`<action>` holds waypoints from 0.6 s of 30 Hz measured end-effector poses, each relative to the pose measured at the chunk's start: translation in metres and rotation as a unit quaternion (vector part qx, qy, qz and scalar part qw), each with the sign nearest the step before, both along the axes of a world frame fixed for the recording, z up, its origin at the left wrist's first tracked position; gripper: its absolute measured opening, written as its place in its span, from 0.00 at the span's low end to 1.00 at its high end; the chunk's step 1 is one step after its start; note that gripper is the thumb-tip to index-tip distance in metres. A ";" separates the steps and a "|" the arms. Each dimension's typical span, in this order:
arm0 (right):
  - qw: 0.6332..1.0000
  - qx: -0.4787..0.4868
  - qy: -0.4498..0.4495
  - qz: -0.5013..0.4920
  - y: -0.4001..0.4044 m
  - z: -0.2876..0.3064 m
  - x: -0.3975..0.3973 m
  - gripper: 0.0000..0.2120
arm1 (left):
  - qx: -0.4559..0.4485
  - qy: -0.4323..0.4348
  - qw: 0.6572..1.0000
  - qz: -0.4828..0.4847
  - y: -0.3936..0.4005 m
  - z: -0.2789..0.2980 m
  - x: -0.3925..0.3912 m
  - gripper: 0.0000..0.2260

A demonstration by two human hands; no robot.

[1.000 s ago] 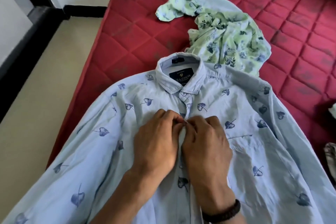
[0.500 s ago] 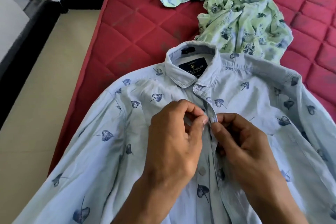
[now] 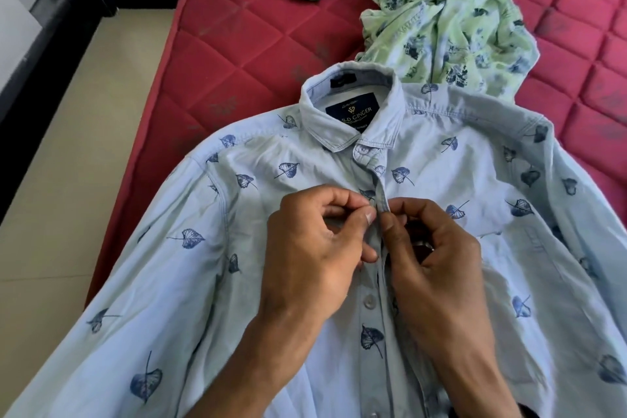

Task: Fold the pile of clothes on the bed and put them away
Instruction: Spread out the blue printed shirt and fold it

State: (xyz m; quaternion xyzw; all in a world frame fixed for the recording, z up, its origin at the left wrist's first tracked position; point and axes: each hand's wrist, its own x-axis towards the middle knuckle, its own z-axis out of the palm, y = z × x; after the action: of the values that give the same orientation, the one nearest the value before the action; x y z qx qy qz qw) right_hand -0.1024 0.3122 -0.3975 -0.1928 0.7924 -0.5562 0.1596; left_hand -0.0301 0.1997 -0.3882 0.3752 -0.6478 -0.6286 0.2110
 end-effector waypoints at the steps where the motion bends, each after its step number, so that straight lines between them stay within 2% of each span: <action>1: 1.000 0.002 0.000 0.001 0.000 0.000 0.000 0.01 | 0.004 0.001 1.000 0.000 -0.001 -0.001 0.000 0.02; 7: 1.000 0.000 -0.013 0.006 0.000 0.000 -0.002 0.02 | 0.036 0.013 0.999 0.002 -0.004 -0.006 0.000 0.02; 14: 0.994 -0.060 -0.083 0.034 0.005 0.005 -0.007 0.08 | 0.010 0.034 0.999 0.018 -0.001 -0.010 -0.001 0.04; 18: 0.994 -0.066 -0.085 0.011 0.005 0.004 -0.004 0.03 | 0.017 0.030 0.999 0.004 -0.003 -0.010 0.000 0.05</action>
State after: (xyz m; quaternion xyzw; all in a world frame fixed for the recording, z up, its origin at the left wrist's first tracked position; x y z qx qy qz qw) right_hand -0.1066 0.3169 -0.3932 -0.1636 0.7352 -0.6202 0.2192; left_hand -0.0298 0.1965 -0.3986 0.3620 -0.6289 -0.6499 0.2262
